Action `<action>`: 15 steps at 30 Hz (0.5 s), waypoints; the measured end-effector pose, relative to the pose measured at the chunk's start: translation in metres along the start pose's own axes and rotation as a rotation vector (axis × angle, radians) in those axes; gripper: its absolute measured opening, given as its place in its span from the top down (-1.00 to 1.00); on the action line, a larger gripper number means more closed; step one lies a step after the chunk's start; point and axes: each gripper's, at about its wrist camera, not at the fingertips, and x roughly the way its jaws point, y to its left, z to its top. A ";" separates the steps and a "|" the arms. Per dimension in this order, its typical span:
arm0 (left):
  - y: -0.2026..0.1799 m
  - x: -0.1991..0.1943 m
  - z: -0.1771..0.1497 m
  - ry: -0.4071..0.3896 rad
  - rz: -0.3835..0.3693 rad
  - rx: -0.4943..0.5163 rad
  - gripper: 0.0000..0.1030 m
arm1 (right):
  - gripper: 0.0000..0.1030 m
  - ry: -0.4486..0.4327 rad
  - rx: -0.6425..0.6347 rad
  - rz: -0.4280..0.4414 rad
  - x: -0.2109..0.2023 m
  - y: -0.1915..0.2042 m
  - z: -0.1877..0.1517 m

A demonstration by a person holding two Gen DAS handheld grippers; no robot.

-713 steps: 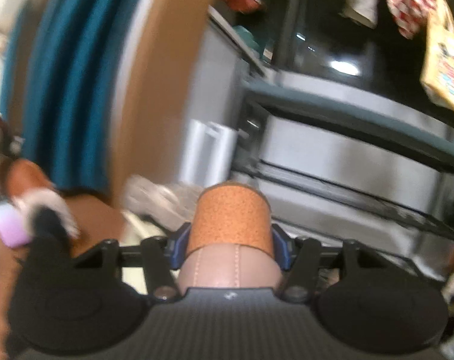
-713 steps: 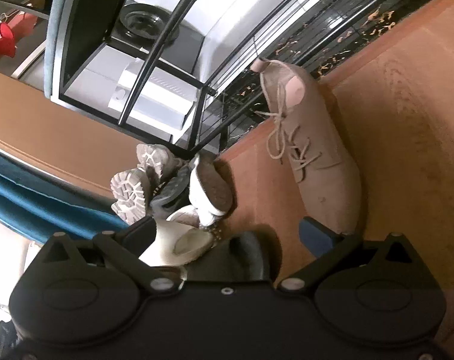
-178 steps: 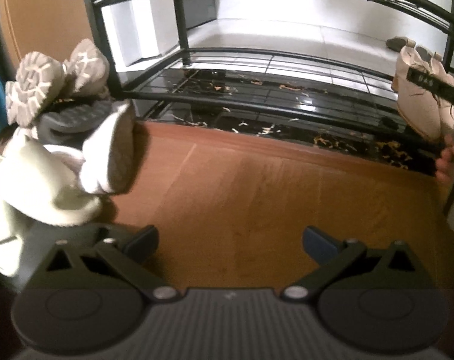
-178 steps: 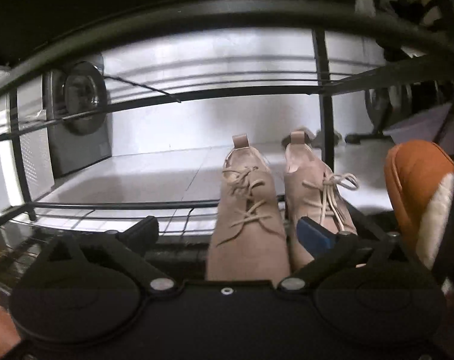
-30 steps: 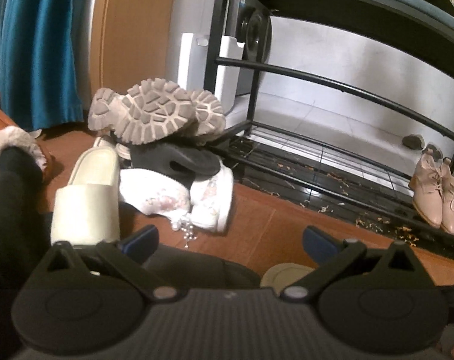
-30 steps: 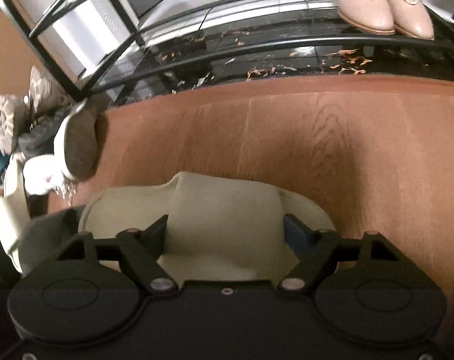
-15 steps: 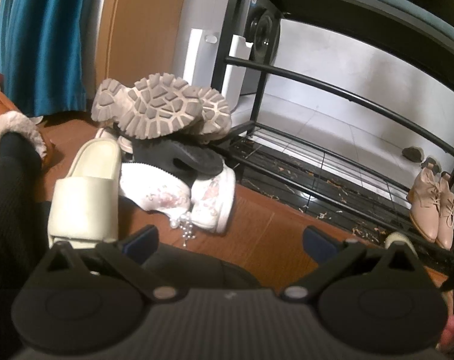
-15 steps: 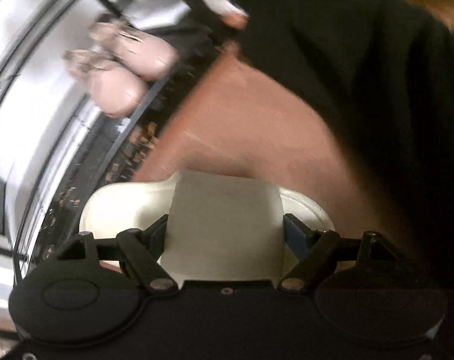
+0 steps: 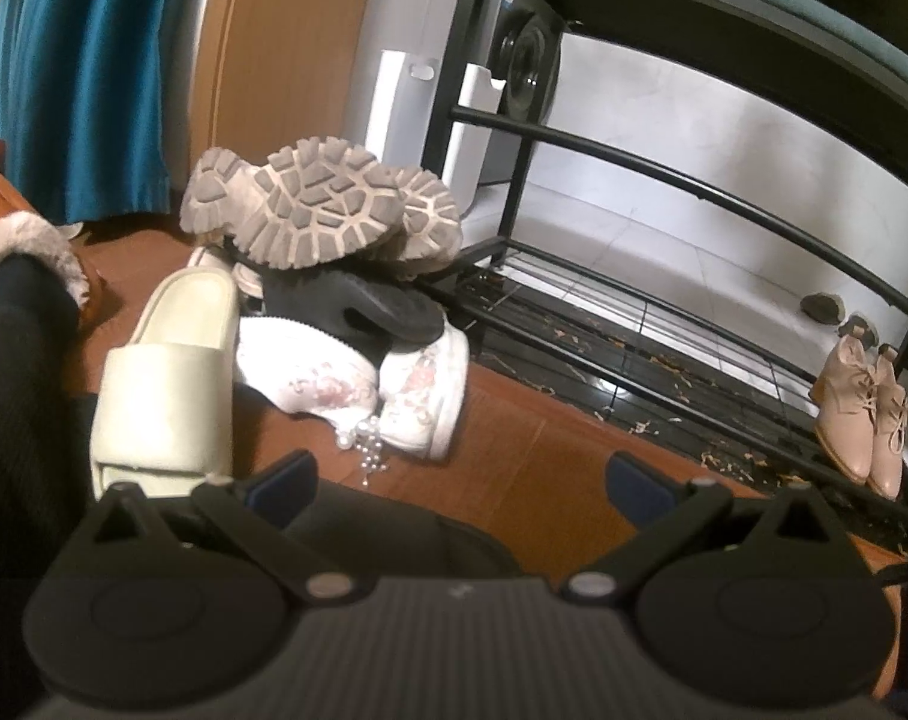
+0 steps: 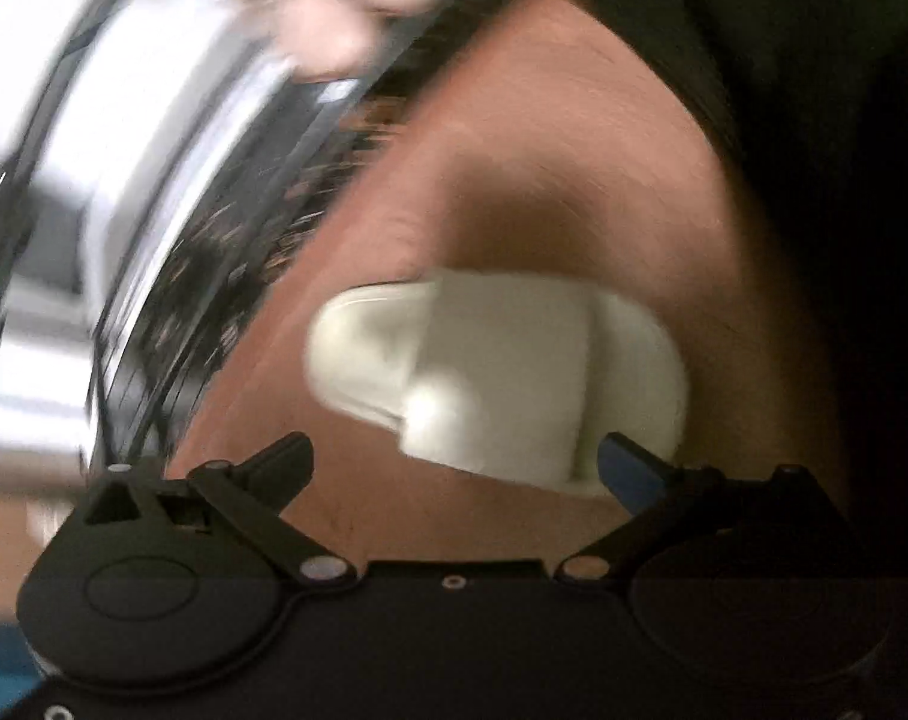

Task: Organize scattered shoes
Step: 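Grasp a cream slide from the pile with the right tool, then lower the cream slide onto the floor in front of the rack with the right tool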

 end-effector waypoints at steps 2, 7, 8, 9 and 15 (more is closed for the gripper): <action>-0.005 0.003 -0.001 0.012 0.009 -0.011 -0.99 | -1.00 -0.019 -0.334 -0.006 0.003 0.012 0.001; -0.020 -0.002 -0.014 0.032 -0.052 0.078 -0.99 | -1.00 -0.107 -0.959 -0.070 0.021 0.027 -0.018; -0.023 -0.003 -0.016 0.034 -0.059 0.096 -0.99 | -1.00 -0.119 -1.047 -0.075 0.026 0.028 -0.023; -0.025 -0.003 -0.018 0.036 -0.064 0.111 -0.99 | -1.00 -0.114 -1.107 -0.071 0.032 0.029 -0.027; -0.024 0.001 -0.019 0.050 -0.041 0.096 -0.99 | -1.00 -0.020 -1.198 -0.115 0.066 0.034 -0.026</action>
